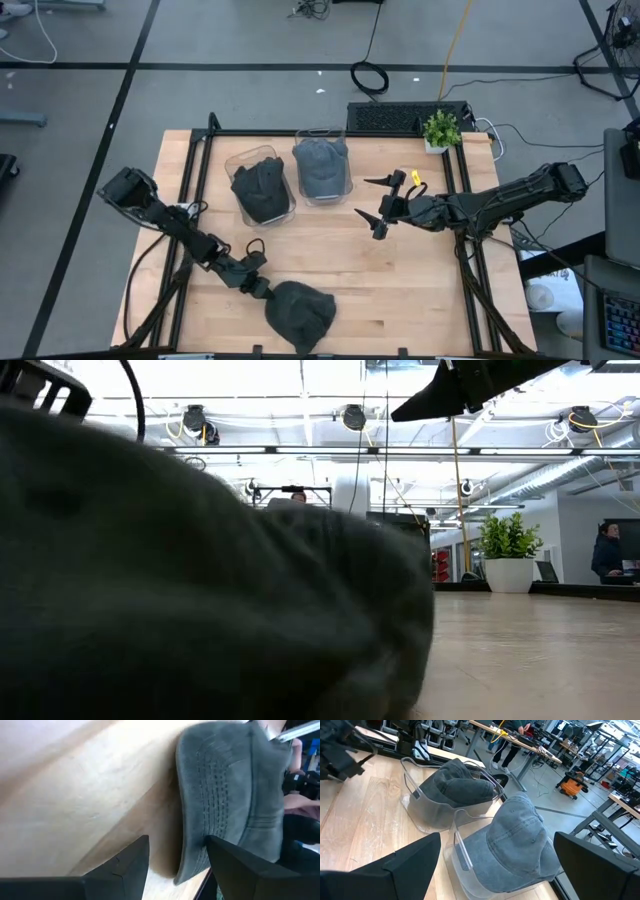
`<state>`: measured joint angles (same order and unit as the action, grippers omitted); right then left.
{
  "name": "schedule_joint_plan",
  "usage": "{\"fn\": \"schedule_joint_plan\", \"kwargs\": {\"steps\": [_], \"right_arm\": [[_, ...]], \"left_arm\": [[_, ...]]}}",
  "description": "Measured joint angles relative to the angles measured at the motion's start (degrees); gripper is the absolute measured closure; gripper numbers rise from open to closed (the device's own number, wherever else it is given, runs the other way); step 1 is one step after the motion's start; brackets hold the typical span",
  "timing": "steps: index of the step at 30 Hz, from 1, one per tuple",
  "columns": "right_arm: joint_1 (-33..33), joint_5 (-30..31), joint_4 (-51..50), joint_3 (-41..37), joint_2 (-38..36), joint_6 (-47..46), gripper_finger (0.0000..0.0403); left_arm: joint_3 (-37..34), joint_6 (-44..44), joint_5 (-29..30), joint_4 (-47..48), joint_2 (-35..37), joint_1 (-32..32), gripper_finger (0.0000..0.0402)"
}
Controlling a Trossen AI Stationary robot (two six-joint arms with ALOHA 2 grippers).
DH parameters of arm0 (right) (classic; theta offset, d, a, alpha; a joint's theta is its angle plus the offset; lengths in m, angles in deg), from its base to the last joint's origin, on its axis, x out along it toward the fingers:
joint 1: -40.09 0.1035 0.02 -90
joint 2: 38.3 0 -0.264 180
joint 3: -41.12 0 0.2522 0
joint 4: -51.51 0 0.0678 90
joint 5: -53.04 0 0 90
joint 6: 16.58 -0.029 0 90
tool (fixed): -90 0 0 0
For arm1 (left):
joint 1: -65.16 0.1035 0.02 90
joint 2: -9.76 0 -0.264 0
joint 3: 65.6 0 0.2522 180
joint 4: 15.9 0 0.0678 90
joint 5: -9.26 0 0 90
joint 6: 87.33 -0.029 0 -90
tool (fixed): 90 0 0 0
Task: Pick & Place hat
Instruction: Put the black cap into the left transparent bin
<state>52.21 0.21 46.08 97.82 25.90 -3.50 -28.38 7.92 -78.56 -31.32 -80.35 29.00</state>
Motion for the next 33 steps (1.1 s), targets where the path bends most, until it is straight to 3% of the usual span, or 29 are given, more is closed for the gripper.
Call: {"fn": "schedule_joint_plan", "kwargs": {"steps": [7,19,23,29,33], "right_arm": [[0.00,0.00,0.01,0.00,0.00,0.00,0.0023],[0.00,0.01,0.03,0.00,0.00,-0.24,0.0023],[0.00,0.00,0.03,0.00,0.00,-0.24,0.0023],[0.00,0.02,0.03,0.00,0.00,-0.24,0.0023],[0.00,0.01,0.03,0.00,0.00,-0.24,0.0023]], "left_arm": [[0.09,-2.80,-0.58,-15.33,-5.89,0.00,0.0195],[3.06,-9.69,-0.66,-16.35,-6.40,0.02,0.0200],[4.06,-13.07,-1.56,-15.42,-6.37,0.02,0.0250],[4.21,-14.57,-2.16,-15.79,-6.28,0.16,0.0379],[4.24,-16.59,-1.86,-21.01,-6.42,0.76,0.0386]]}}
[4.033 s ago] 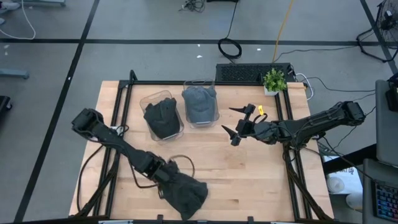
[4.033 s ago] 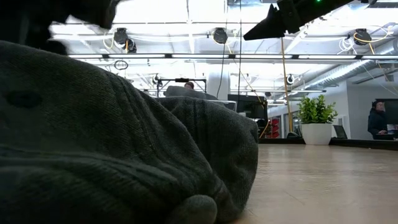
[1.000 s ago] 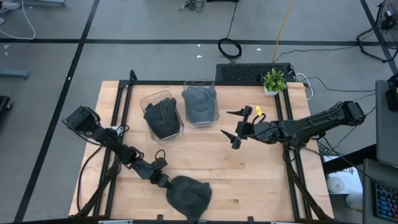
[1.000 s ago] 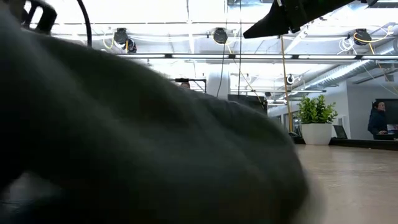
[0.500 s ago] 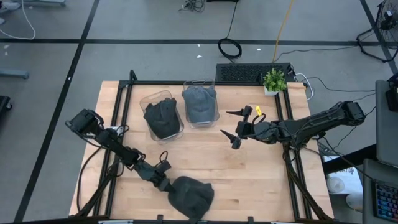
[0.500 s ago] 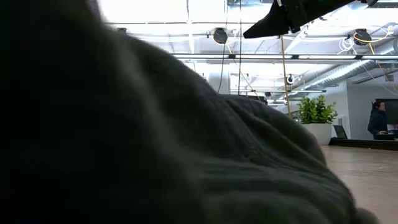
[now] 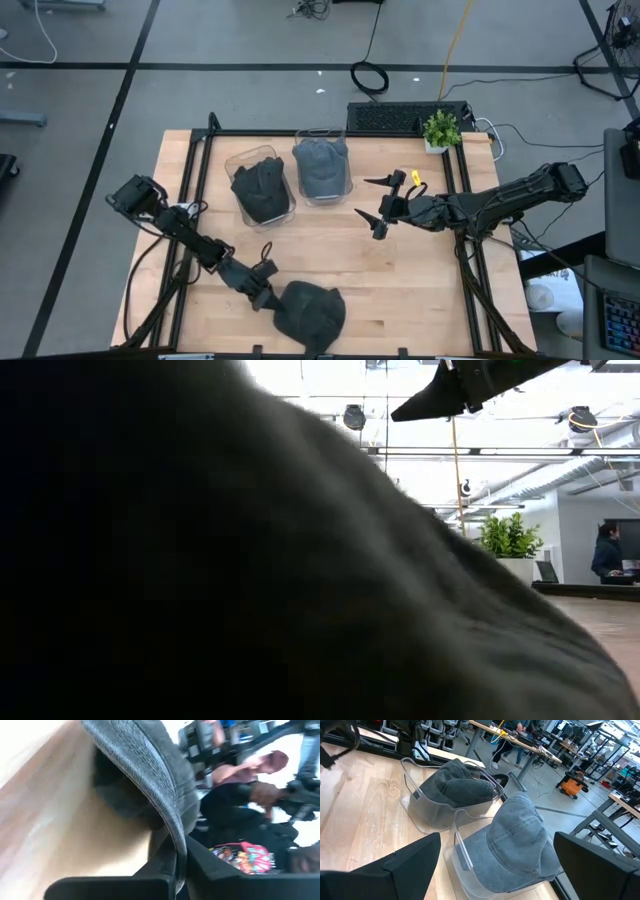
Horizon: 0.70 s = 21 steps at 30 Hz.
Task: Pick & Place hat
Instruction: Put the black cap into the left transparent bin
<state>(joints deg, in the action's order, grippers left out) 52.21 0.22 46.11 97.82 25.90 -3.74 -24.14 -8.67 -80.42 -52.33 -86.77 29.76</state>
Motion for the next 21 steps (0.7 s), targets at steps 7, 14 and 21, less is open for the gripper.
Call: {"fn": "schedule_joint_plan", "kwargs": {"steps": [7,14,21], "right_arm": [[0.00,-0.01,-0.03,-0.04,0.00,0.37,0.0023],[0.00,0.47,-1.24,-0.04,0.00,1.38,0.0023],[-1.64,11.78,-4.87,-0.05,-0.96,-9.78,0.0023]], "left_arm": [[5.24,-8.64,1.85,4.22,5.02,2.20,0.0392],[14.32,-24.84,10.19,23.78,15.36,4.76,0.0392],[20.38,-41.43,23.97,42.16,24.31,4.90,0.0392]]}}
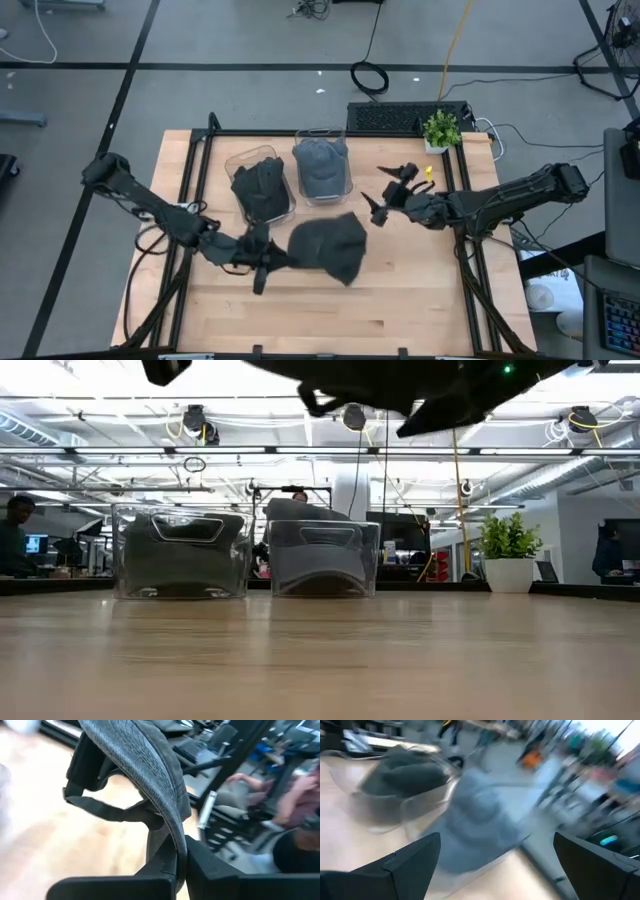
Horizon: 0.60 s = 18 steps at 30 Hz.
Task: Pick & Place hat
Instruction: Put the black cap into the left transparent bin
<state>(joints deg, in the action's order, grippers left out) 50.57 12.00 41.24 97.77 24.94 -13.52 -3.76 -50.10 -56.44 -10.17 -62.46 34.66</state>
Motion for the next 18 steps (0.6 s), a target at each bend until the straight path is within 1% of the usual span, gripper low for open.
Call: {"fn": "schedule_joint_plan", "kwargs": {"steps": [1,3,5,7,8,10,13,14,16,18], "right_arm": [[-0.84,-4.14,-1.64,-0.04,-0.76,-3.18,0.0023],[-3.14,-17.08,-3.11,0.05,-1.70,-8.02,0.0023],[-5.02,-28.31,-3.28,-0.57,-2.12,-10.93,0.0023],[-6.48,-35.96,-0.04,-2.03,-2.63,-13.08,0.0023],[-7.06,-38.89,2.11,-3.08,-2.88,-13.90,0.0023],[-7.93,-44.26,10.03,-6.25,-2.90,-15.18,0.0023],[-8.69,-52.79,25.66,-12.46,-1.60,-18.18,0.0023],[-8.98,-54.67,31.19,-14.21,-0.64,-19.26,0.0023],[-9.38,-54.97,37.52,-17.02,0.88,-20.76,0.0023],[-10.03,-53.65,41.12,-18.46,3.17,-21.25,0.0023]], "left_arm": [[0.18,-1.13,1.10,1.70,1.07,0.10,0.0392],[0.19,-3.01,1.86,4.76,3.18,0.50,0.0392],[0.19,-3.75,2.12,7.20,4.82,1.05,0.0392],[0.19,-4.10,2.81,9.48,6.06,1.61,0.0392],[0.19,-4.38,2.82,10.34,6.50,1.94,0.0392],[0.19,-5.28,2.80,11.15,7.21,2.57,0.0392],[0.19,-6.53,2.70,11.22,7.62,3.51,0.0392],[0.18,-7.10,2.13,11.34,7.75,3.79,0.0392],[0.15,-7.87,0.73,11.15,7.91,4.30,0.0392],[0.15,-8.31,0.52,10.77,7.93,4.87,0.0392]]}}
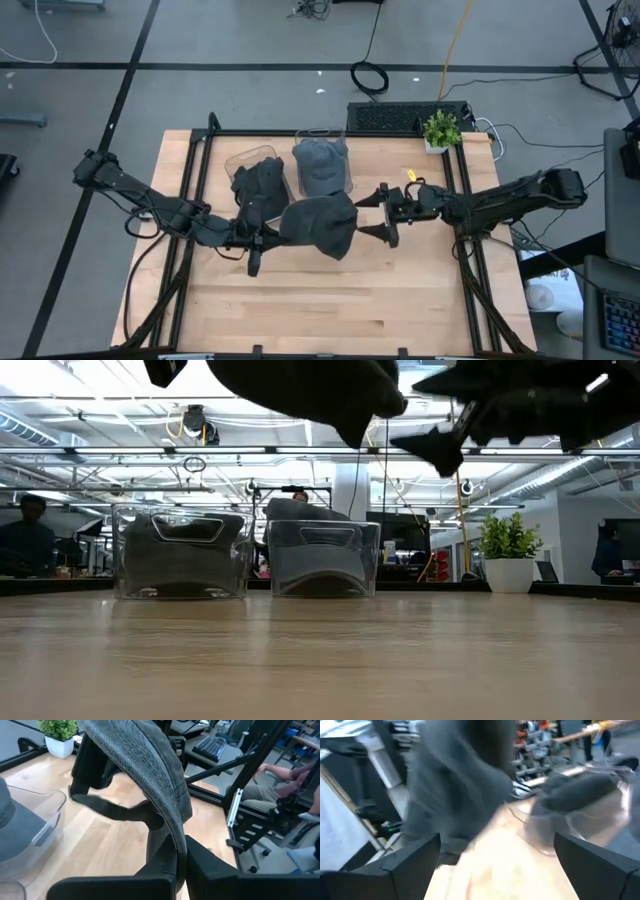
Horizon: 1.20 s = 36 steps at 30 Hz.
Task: Pick & Place hat
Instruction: Put the black cap into the left transparent bin
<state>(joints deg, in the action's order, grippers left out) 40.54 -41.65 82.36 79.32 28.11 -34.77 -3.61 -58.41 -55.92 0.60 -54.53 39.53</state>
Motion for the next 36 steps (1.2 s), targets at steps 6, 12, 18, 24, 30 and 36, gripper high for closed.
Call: {"fn": "schedule_joint_plan", "kwargs": {"steps": [6,12,18,24,30,36], "right_arm": [[-1.29,-4.83,11.28,0.67,7.88,-3.64,0.0023],[-1.79,-13.57,22.26,5.29,17.02,-7.54,0.0023],[-1.79,-25.93,24.40,13.09,21.40,-10.70,0.0023],[-0.15,-31.47,22.81,14.96,19.14,-8.06,0.0033],[2.47,-24.85,15.53,14.94,17.64,0.12,0.0154],[2.95,-14.85,12.06,14.94,17.64,4.99,0.0381]], "left_arm": [[0.00,-0.75,-1.72,0.11,-0.02,1.71,0.0392],[0.00,-1.78,-3.88,-0.63,-0.02,3.35,0.0392],[0.00,-1.72,-3.98,0.09,-0.04,4.73,0.0391],[0.00,-0.34,-5.22,0.78,-0.07,5.09,0.0392],[0.00,-0.33,-5.35,1.00,-0.07,5.05,0.0392],[0.00,-0.35,-5.42,1.02,-0.07,5.11,0.0386]]}}
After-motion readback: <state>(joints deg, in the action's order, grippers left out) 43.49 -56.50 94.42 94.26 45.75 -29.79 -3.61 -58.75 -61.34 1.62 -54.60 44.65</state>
